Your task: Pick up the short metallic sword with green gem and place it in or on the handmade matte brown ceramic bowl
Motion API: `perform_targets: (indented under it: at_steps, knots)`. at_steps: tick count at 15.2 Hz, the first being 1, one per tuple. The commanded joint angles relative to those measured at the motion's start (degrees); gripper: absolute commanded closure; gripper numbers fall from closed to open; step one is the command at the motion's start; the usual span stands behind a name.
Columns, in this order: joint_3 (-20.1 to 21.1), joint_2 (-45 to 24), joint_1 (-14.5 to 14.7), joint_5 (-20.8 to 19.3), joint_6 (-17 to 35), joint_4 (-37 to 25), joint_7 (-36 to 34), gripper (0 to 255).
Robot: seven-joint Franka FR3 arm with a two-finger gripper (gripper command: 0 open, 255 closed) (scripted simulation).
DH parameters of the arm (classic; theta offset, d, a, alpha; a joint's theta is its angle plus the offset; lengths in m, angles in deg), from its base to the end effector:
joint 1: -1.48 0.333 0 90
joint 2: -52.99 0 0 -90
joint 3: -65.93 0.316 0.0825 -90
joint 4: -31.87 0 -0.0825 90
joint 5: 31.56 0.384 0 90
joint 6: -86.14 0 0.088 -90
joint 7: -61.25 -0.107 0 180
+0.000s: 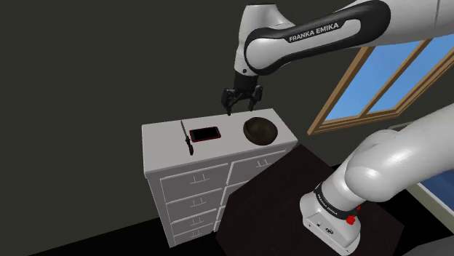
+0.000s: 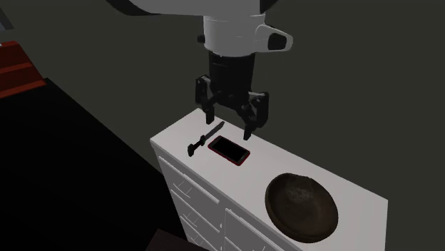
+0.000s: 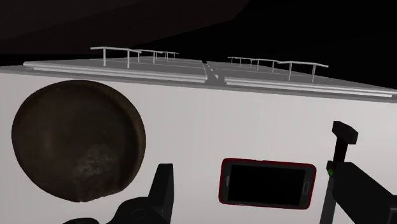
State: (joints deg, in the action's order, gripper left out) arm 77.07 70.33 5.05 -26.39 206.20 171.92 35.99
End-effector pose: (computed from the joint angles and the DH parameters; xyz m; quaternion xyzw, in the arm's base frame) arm 0.4203 0.1154 0.4076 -0.9924 0.1204 0.0269 0.0006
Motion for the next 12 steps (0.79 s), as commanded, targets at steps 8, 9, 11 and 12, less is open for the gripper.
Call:
perform_targets:
  at_steps: [8,9,11,12]
  knots:
    - [3.78,-19.81,1.32,-1.82,13.08,-7.84,-9.72,0]
    - [3.91,-22.05,1.61,-2.33,14.16,-9.1,-10.84,0]
    - [4.03,-26.54,2.3,-3.43,16.09,-11.85,-13.05,0]
    - [4.0,-28.78,2.71,-4.0,16.94,-13.34,-14.12,0]
